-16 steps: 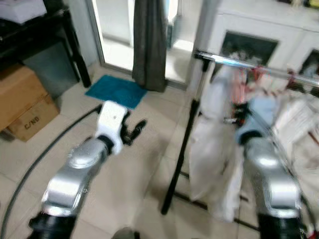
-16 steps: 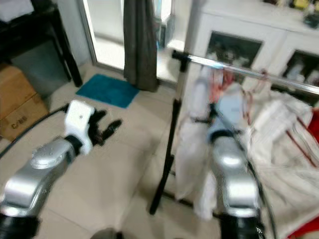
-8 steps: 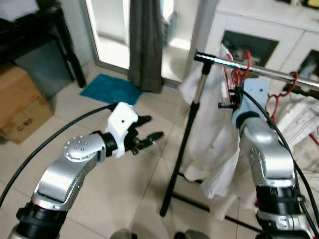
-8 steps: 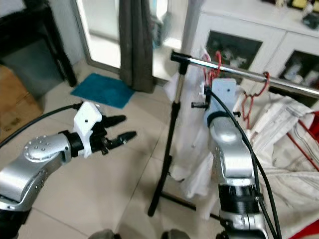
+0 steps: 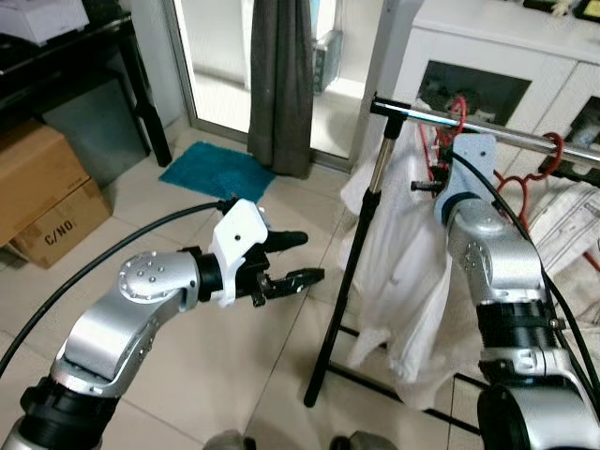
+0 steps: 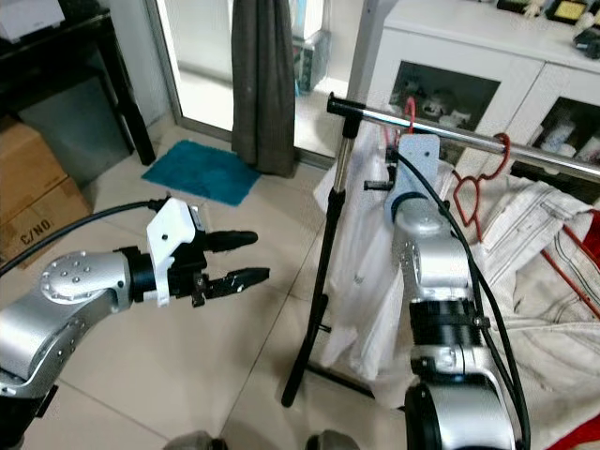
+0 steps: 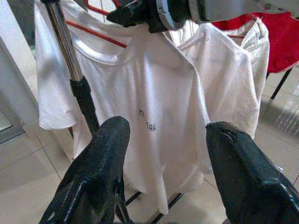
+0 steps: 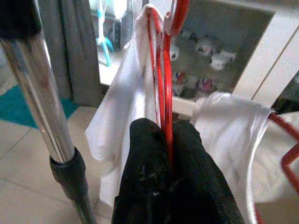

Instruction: Hang hanger

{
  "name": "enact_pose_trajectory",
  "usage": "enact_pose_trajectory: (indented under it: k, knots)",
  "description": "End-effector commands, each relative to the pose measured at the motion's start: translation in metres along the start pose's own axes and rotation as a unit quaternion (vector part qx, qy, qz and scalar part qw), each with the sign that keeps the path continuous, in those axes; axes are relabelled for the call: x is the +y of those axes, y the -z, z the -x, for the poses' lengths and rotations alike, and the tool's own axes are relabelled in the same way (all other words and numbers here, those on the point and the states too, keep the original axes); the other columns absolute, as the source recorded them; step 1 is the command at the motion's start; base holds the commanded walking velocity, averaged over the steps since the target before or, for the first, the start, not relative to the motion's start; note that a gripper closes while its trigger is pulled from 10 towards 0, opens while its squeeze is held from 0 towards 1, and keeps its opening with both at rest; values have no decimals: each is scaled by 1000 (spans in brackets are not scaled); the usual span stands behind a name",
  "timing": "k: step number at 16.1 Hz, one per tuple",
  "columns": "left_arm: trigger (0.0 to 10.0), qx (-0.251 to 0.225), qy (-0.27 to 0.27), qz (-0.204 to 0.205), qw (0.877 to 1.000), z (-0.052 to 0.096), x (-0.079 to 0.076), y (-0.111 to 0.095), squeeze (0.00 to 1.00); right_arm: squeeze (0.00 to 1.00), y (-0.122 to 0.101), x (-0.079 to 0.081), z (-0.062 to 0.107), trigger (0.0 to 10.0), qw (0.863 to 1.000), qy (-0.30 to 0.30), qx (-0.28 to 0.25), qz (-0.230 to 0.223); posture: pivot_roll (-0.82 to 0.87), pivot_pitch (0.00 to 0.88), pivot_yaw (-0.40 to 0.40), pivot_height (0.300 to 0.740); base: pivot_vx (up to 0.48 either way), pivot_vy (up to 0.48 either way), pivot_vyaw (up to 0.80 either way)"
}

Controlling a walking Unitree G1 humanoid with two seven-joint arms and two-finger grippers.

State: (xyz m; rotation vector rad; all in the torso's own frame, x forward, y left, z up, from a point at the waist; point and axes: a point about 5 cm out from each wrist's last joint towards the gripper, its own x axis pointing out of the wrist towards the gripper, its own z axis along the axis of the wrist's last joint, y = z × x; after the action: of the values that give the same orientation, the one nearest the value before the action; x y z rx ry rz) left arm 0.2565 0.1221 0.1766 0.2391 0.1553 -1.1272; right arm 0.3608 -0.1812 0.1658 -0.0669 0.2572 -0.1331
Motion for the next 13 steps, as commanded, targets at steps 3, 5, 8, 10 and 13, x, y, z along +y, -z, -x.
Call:
enact_pose_trajectory:
  k: [3,5,8,10,13]
  knots:
    - [10000,1,14,-7,1000,3,-4,-3,0,0,3,-1,-1,10000,1000,-15,19,12,16,53,-45,740,0,0,0]
    - [10000,4,16,-7,1000,4,-5,-2,0,0,12,-1,4,10000,999,-22,30,11,13,52,-43,740,0,0,0]
    - [10000,7,-19,6,1000,3,-1,3,0,1000,4,-7,16,10000,999,-33,-14,-30,12,47,-34,740,0,0,0]
    - [10000,-22,-87,35,995,-1,5,10,0,1000,-12,-10,31,10000,992,-65,-89,-57,9,45,-29,740,0,0,0]
    - [10000,-22,-153,44,987,-2,13,14,0,1000,-24,-11,49,10000,981,-101,-145,-77,9,43,-26,740,0,0,0]
